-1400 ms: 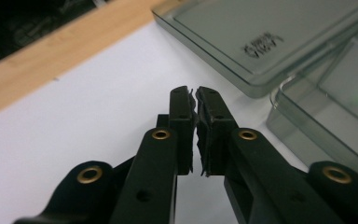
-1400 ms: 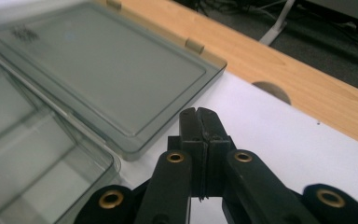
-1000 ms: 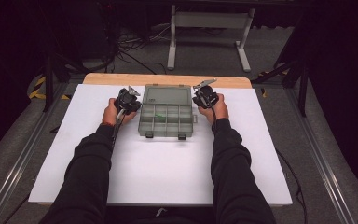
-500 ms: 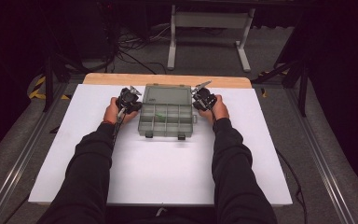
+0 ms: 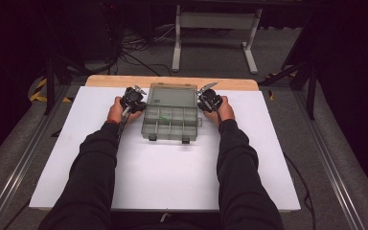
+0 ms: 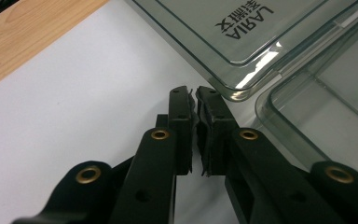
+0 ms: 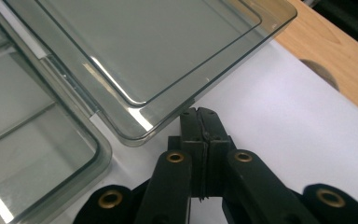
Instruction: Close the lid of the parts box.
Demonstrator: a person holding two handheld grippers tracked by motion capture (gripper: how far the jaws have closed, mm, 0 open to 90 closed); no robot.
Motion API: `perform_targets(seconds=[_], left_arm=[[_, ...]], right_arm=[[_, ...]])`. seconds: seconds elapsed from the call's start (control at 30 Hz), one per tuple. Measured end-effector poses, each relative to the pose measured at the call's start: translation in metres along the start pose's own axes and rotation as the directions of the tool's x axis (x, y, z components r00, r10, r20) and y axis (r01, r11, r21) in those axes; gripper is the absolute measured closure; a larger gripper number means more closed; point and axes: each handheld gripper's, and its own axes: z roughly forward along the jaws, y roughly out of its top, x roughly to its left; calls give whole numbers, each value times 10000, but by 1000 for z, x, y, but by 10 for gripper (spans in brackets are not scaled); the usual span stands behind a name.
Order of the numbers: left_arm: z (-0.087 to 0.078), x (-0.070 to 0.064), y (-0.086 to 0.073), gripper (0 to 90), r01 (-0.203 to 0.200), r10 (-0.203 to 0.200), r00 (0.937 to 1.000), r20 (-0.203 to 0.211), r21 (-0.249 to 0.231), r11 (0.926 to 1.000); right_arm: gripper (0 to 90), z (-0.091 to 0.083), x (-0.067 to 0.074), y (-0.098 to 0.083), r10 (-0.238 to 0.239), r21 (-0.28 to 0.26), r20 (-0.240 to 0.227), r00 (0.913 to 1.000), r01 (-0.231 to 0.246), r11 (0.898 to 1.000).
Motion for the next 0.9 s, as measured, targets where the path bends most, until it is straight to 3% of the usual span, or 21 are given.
perform_targets(seconds=[0.2,0.37,0.57,0.9], left_arm=[[2,4,4,812,195,-194,9998,-53,129,9997],[7,5,9,797,294,-288,9986,-453,110,9995],[11,7,14,799,843,-838,9944,-638,55,9964],[13,8,14,835,1064,-1078,9921,-636,-252,9940]], right_arm=[[900,3,-2,2,44,-55,9,10000,-44,10000],[900,5,-2,3,71,-145,95,9999,-69,9999],[900,8,-3,3,263,-306,150,9995,-258,9992],[900,11,-2,1,563,-824,268,9981,-539,9951]])
